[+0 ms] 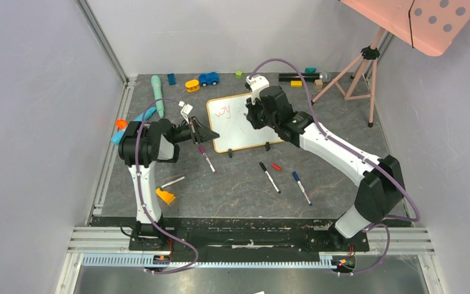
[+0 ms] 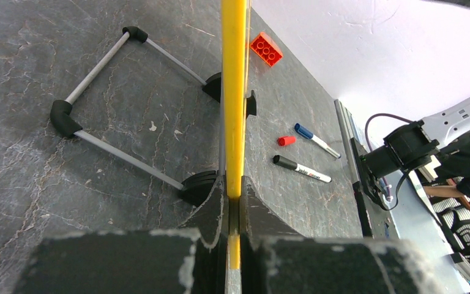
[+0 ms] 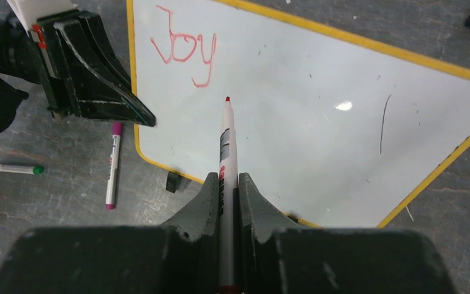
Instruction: Write a sentence on the whiteboard
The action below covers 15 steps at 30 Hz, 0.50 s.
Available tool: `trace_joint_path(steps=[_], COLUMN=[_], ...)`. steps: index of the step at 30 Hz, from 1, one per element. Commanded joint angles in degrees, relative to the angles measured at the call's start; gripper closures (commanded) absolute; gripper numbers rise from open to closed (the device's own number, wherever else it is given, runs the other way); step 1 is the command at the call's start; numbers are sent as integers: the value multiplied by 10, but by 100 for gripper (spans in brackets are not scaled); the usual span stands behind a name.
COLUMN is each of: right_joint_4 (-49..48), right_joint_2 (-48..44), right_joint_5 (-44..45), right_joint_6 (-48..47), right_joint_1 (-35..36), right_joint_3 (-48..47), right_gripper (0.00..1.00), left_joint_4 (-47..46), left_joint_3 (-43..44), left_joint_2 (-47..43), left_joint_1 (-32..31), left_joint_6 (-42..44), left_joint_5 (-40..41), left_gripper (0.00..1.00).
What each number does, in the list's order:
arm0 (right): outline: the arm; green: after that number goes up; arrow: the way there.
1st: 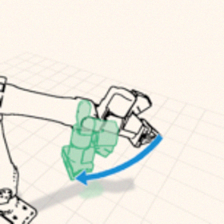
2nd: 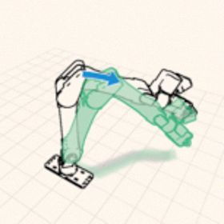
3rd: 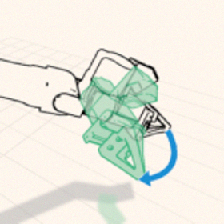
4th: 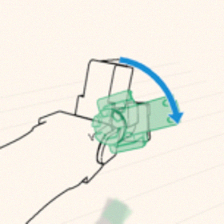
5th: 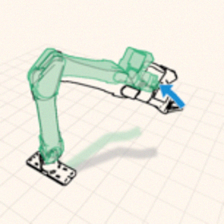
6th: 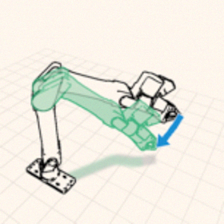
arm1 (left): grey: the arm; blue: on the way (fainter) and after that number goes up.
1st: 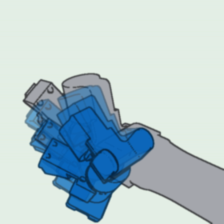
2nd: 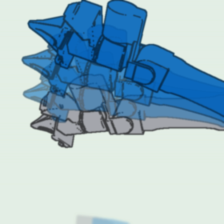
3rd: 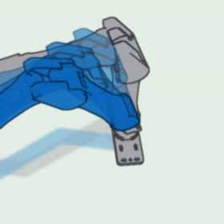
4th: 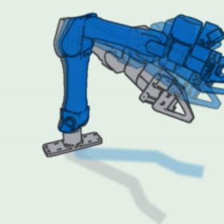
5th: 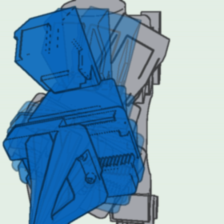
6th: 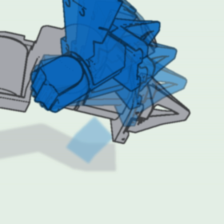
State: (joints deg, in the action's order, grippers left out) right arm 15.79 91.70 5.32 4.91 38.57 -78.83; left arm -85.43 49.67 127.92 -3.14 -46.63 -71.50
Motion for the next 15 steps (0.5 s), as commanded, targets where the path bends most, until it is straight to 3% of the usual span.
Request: trace_joint_path(steps=[1,15], right_joint_4=[-25,-26], right_joint_2=[-35,-78], right_joint_5=[15,76], right_joint_6=[-6,-29], right_joint_1=[0,0], right_joint_3=[35,56], right_gripper=[100,100], left_joint_4=[-38,-38], left_joint_3=[-4,-5], left_joint_2=[8,8], left_joint_1=[-12,-11], left_joint_6=[27,11], left_joint_5=[-38,-38], left_gripper=[98,98])
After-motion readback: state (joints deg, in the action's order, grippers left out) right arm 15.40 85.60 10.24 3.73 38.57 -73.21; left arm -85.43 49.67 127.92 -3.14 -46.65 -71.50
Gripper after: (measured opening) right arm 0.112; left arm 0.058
